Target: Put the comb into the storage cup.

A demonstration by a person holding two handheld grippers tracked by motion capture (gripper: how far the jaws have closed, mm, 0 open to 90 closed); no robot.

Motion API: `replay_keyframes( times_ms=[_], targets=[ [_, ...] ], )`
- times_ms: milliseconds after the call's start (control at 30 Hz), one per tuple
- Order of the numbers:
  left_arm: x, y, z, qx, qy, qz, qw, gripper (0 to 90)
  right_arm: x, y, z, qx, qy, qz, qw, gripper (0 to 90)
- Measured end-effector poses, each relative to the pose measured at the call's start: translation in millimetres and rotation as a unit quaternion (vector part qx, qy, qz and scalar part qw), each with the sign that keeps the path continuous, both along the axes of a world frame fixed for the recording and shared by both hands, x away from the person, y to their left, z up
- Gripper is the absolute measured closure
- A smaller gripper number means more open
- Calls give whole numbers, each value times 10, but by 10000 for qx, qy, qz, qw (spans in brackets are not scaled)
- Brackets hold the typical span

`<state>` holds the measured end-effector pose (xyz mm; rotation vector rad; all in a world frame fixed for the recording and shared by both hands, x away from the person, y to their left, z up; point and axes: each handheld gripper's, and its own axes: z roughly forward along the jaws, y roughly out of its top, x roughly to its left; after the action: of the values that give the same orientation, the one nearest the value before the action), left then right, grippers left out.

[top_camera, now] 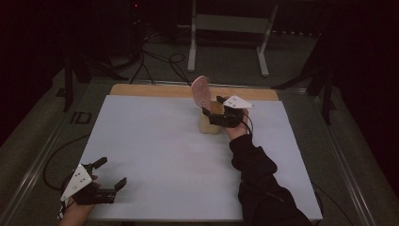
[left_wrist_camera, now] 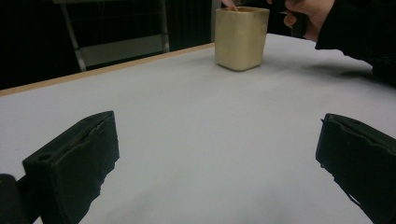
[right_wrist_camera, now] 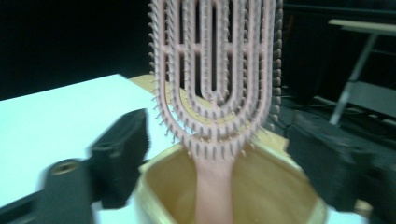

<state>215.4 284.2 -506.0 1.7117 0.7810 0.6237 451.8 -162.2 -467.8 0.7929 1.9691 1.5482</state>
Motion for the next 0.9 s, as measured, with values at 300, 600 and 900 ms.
replay_keyframes(
  times_ms=[300,600,900],
  targets=[
    [1,0,4,-1,-4,0,10000,0,13,-9,37,-187,86,159,9997,130],
    [-1,-2,8,19,-8,12,10000,0,-4,-34,146,-234,153,314,9991,128],
    [5,-2,7,9,7,18,10000,0,-23,-50,232,-235,213,384,9988,128]
  ],
)
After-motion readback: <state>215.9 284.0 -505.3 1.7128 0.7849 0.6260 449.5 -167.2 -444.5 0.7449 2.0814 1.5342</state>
